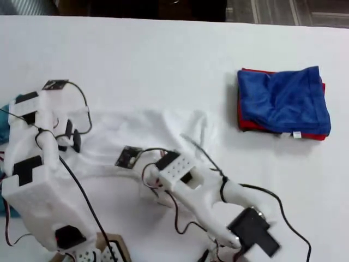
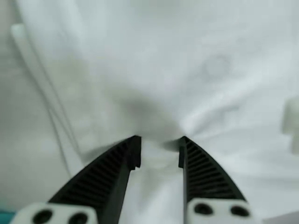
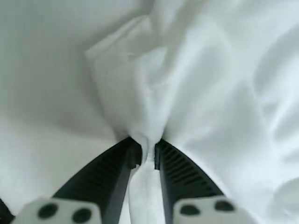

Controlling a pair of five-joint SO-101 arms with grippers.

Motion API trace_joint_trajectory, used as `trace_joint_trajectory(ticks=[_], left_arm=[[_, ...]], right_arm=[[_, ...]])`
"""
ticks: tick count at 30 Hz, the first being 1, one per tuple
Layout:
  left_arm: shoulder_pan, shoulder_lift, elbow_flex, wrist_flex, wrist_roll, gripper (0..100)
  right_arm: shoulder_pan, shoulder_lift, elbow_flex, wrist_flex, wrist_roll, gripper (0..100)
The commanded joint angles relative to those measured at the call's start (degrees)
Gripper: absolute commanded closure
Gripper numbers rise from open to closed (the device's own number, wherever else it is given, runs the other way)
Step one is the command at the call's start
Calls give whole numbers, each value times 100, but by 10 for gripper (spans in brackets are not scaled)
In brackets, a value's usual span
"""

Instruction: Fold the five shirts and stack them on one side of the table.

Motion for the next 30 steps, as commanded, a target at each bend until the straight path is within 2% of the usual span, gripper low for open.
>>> trace_joint_trajectory(ticks=[1, 19, 25, 30], left_arm=[[-237, 97, -127, -44, -9, 858], [-237, 97, -127, -35, -9, 858], [-237, 97, -127, -44, -18, 858], [-237, 97, -127, -44, -18, 858]], right_arm=[[13, 470, -193, 136, -26, 980], [-127, 444, -255, 391, -26, 972], [-321, -338, -211, 549, -26, 828], [-602, -567, -211, 840, -26, 834]])
